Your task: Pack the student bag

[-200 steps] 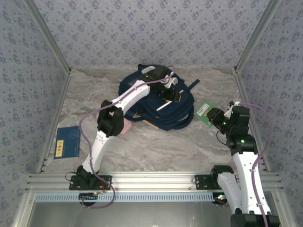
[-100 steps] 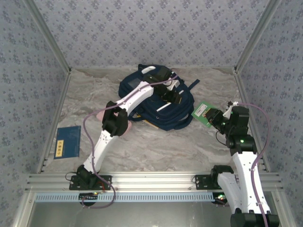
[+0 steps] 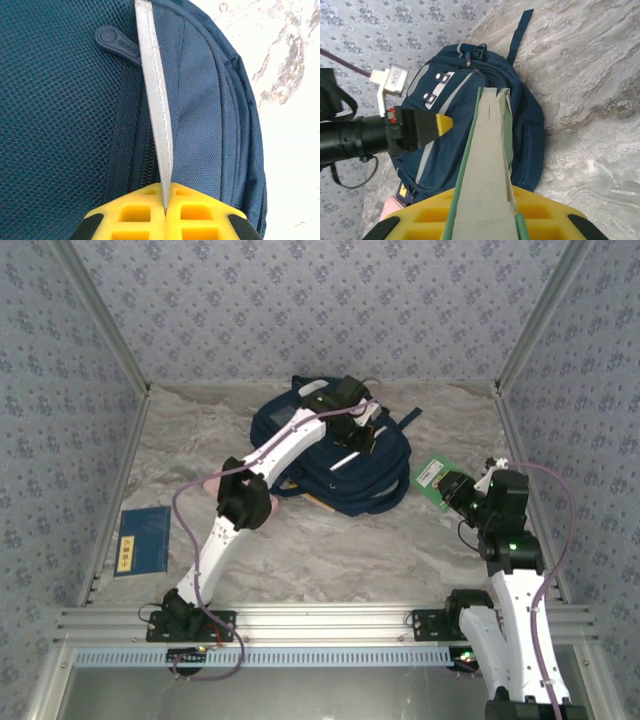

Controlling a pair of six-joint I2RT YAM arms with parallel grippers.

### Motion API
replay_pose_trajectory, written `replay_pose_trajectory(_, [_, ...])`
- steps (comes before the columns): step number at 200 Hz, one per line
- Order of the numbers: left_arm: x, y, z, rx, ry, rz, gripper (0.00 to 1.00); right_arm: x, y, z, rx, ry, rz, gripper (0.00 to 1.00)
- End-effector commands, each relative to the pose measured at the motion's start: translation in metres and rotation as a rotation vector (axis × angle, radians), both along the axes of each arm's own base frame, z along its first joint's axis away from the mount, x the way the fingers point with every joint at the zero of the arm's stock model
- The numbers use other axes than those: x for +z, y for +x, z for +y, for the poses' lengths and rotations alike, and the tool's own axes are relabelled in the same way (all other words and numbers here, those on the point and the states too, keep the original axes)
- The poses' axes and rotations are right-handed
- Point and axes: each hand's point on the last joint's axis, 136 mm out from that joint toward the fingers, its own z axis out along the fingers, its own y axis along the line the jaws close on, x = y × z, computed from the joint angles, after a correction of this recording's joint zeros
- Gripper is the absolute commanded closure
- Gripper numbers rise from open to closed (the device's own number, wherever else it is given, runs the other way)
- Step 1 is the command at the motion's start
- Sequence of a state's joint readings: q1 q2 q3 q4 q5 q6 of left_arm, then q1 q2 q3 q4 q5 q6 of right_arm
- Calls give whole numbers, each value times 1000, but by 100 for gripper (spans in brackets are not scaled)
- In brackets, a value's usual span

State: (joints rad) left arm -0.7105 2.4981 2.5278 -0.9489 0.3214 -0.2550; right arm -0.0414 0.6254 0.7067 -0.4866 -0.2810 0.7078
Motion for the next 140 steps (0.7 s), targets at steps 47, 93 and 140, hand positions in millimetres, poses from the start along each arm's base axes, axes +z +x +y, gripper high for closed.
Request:
replay_pose_trajectory(47, [207, 26, 48, 104, -373, -227, 100, 24, 2, -6, -49, -49, -95, 100])
replay_pose_trajectory(93, [253, 32, 73, 106, -519, -232, 100, 11, 24, 38, 135, 102, -77, 100])
replay_pose_trajectory(140, [260, 30, 80, 86, -577, -189, 100, 28, 60, 88, 284, 234, -122, 100])
